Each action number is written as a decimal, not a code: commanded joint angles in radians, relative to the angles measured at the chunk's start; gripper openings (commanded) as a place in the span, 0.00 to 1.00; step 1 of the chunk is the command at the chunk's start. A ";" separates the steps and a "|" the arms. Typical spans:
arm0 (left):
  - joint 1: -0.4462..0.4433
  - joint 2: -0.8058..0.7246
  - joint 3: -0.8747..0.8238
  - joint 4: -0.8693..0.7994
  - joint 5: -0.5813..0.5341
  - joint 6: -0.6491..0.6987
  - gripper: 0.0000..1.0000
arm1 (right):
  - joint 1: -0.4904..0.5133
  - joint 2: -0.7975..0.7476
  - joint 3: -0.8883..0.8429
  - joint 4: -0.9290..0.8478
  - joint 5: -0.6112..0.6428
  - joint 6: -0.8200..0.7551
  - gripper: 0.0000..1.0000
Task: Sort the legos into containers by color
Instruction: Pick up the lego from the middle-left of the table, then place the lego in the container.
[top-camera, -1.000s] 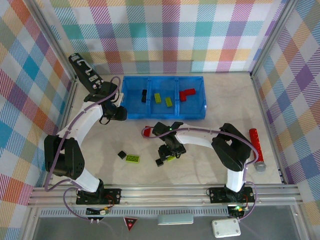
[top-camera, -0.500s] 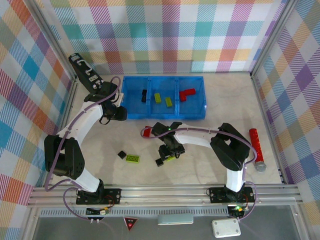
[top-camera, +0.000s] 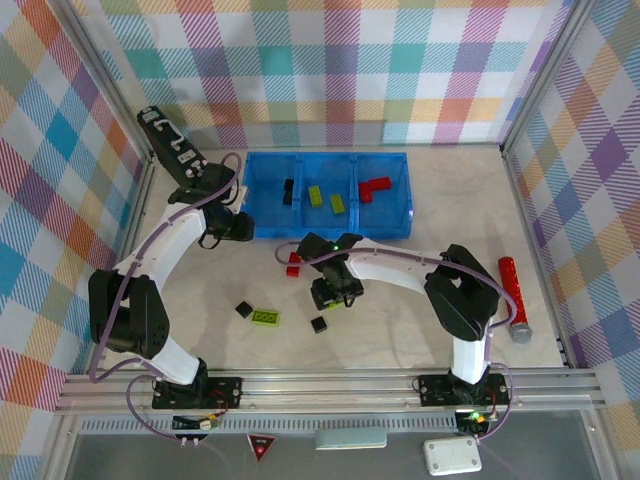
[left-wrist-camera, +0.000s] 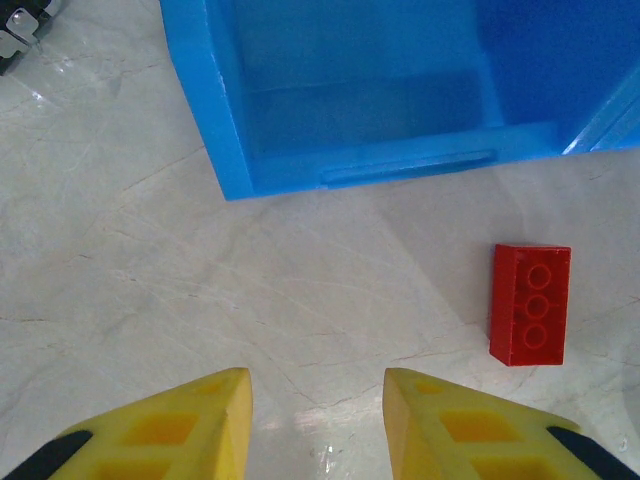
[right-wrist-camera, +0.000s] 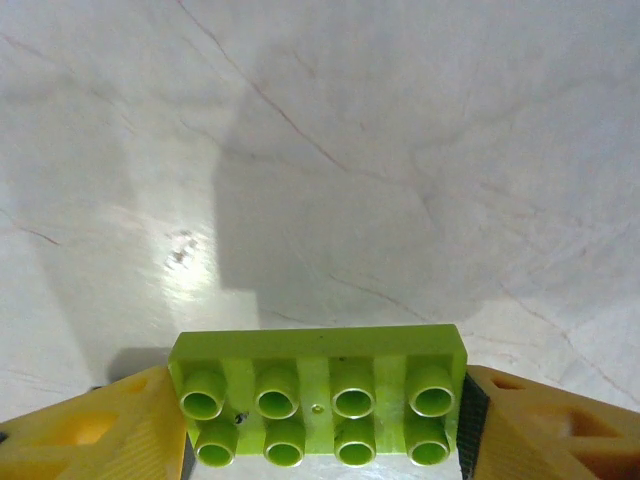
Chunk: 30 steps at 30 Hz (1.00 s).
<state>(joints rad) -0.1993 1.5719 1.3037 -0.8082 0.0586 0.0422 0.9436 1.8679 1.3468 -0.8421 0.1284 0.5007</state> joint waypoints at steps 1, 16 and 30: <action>0.015 0.001 -0.012 0.006 0.009 0.005 0.39 | -0.028 0.017 0.074 -0.044 0.011 -0.028 0.65; 0.017 -0.018 -0.016 0.016 0.030 -0.002 0.39 | -0.173 0.129 0.403 -0.071 -0.013 -0.054 0.61; 0.017 -0.024 -0.017 0.023 0.041 -0.005 0.39 | -0.278 0.377 0.782 -0.158 0.055 -0.027 0.59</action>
<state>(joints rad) -0.1974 1.5715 1.2984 -0.8001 0.0856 0.0418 0.6781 2.2070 2.0678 -0.9520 0.1570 0.4408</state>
